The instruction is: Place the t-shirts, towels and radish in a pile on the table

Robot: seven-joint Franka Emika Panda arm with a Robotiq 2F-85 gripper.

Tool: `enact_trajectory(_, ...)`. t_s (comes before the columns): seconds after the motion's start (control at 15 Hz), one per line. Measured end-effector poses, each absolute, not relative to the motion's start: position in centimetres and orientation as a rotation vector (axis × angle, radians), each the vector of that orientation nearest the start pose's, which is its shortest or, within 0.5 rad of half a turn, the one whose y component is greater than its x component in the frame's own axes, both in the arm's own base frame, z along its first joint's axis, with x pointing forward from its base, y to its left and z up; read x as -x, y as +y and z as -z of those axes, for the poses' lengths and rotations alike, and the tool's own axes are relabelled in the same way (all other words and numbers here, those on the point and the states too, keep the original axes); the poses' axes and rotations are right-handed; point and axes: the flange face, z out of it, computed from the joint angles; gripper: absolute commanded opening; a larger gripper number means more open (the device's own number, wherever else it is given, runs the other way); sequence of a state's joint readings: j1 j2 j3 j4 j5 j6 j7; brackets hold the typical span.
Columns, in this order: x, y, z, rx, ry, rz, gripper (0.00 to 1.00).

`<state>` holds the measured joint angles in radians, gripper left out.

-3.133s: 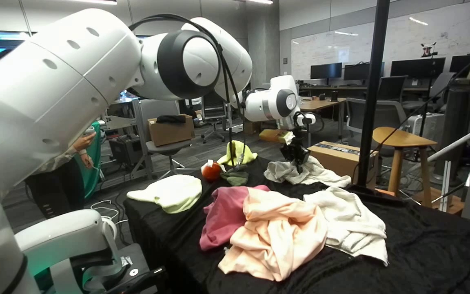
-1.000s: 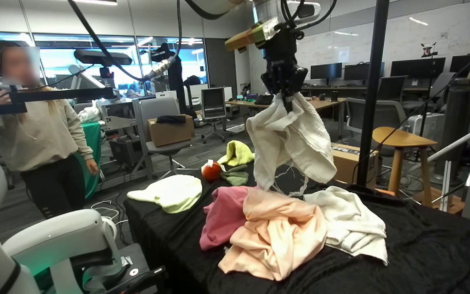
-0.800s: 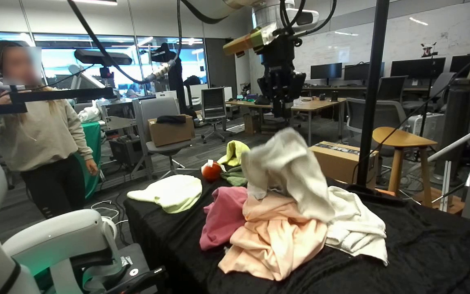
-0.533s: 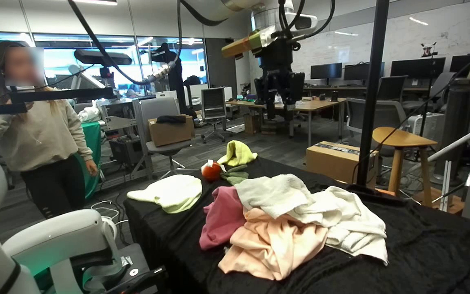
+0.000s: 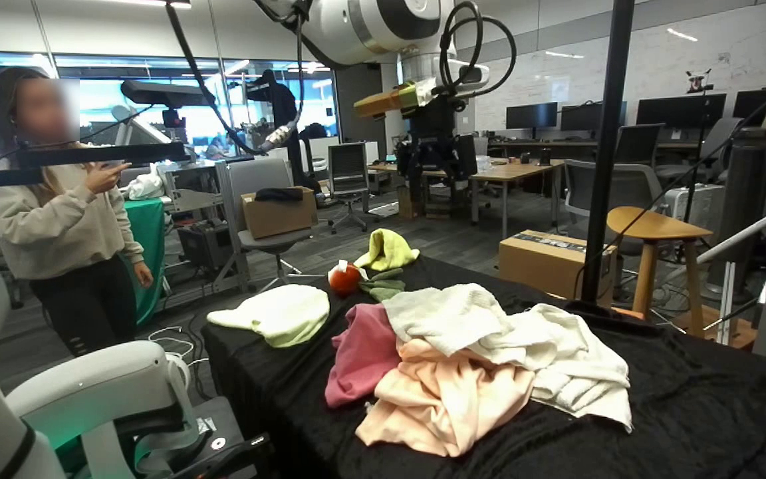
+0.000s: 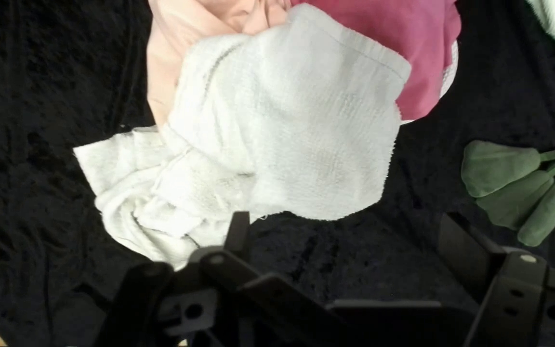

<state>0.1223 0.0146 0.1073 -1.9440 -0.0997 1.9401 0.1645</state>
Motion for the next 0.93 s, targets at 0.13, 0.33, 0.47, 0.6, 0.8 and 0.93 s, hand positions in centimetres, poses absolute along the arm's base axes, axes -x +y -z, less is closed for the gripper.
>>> enact_trajectory(0.13, -55.6, 15.5, -45.8, 3.241, -0.285, -0.015, 1.0)
enact_trajectory(0.33, -56.8, 20.9, -44.2, 3.256, -0.495, -0.029, 1.0)
enact_trajectory(0.47, -57.4, 24.5, -43.2, 3.264, -0.634, -0.048, 1.0)
enact_trajectory(0.6, -58.1, 27.8, -42.3, 3.256, -0.749, -0.067, 1.0)
enact_trajectory(0.8, -59.4, 32.0, -41.2, 3.203, -0.889, -0.085, 1.0)
enact_trajectory(0.93, -60.4, 34.2, -40.5, 3.168, -0.951, -0.07, 1.0)
